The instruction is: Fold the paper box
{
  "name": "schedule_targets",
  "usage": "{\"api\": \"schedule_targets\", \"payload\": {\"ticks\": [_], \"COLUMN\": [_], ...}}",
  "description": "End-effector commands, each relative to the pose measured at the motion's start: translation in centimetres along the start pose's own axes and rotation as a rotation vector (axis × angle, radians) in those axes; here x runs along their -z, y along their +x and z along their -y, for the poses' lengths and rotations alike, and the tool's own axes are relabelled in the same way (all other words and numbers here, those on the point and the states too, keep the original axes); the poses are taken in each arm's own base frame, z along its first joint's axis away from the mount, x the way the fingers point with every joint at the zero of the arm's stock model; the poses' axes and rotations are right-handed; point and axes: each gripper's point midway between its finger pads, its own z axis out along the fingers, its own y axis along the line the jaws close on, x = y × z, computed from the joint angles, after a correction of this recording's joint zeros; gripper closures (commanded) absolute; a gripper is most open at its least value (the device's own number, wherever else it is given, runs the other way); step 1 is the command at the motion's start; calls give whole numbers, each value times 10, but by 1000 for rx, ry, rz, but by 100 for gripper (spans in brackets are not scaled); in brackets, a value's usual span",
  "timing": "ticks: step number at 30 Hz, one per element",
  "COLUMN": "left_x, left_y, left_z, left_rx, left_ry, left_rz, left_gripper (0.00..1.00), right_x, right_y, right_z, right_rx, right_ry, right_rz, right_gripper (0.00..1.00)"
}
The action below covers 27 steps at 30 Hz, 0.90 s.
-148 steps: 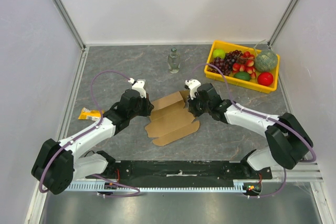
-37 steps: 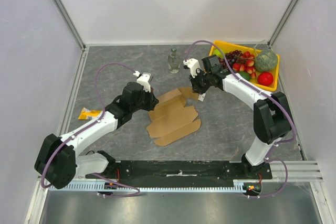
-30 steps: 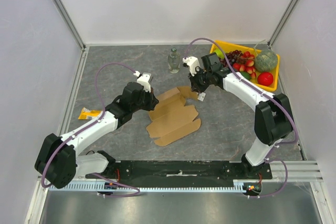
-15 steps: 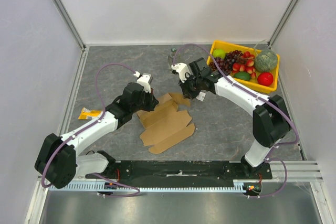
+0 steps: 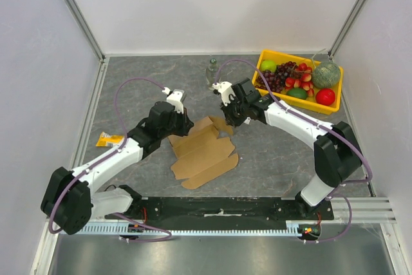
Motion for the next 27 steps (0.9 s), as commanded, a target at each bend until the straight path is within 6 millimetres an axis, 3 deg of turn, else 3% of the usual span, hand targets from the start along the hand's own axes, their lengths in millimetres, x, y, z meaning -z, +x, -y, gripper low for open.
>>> {"api": "schedule_targets", "payload": {"ticks": [1, 6, 15, 27], "left_x": [11, 24, 28, 29], "left_y": [-8, 3, 30, 35], "left_z": [-5, -21, -25, -26], "left_rx": [13, 50, 72, 80], "left_ry": [-42, -119, -112, -108], "left_rz": [41, 42, -4, -5], "left_gripper": [98, 98, 98, 98], "right_x": [14, 16, 13, 8], "right_y": [-26, -27, -31, -25], "right_z": [1, 1, -8, -27], "right_rx": [0, -2, -13, -20], "right_ry": [37, 40, 15, -18], "right_rz": [98, 102, 108, 87], "right_gripper": [91, 90, 91, 90]}}
